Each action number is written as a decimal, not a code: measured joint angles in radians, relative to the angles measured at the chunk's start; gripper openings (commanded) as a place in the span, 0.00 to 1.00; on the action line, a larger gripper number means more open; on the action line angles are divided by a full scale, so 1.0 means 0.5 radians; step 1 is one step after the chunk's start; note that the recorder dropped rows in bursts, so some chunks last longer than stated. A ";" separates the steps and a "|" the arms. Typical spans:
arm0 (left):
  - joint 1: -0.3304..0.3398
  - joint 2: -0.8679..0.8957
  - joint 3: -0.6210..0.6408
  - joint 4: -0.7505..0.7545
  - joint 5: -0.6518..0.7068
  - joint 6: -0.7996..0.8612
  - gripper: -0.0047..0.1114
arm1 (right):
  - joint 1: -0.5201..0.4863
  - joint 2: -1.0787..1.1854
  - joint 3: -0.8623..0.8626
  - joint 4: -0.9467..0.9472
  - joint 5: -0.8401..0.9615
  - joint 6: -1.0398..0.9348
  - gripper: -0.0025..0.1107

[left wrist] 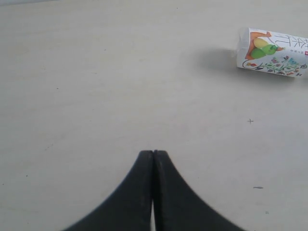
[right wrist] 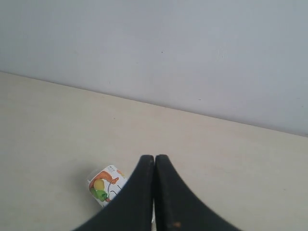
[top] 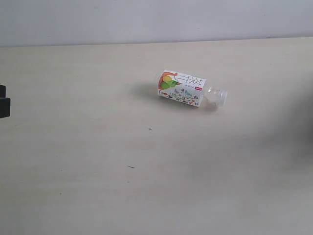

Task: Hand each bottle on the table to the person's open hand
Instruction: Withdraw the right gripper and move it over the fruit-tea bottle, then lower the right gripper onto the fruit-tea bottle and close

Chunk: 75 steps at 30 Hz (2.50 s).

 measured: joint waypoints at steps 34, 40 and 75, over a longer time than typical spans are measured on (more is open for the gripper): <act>0.000 0.000 0.000 0.000 0.000 0.000 0.04 | 0.224 0.649 -0.333 -0.217 0.606 -0.315 0.02; 0.000 0.000 0.000 0.000 0.000 0.000 0.04 | 0.294 1.117 -0.932 -0.443 1.104 -0.255 0.02; 0.000 0.000 0.000 0.000 0.000 0.000 0.04 | 0.643 2.022 -1.721 -0.914 1.414 -0.552 0.72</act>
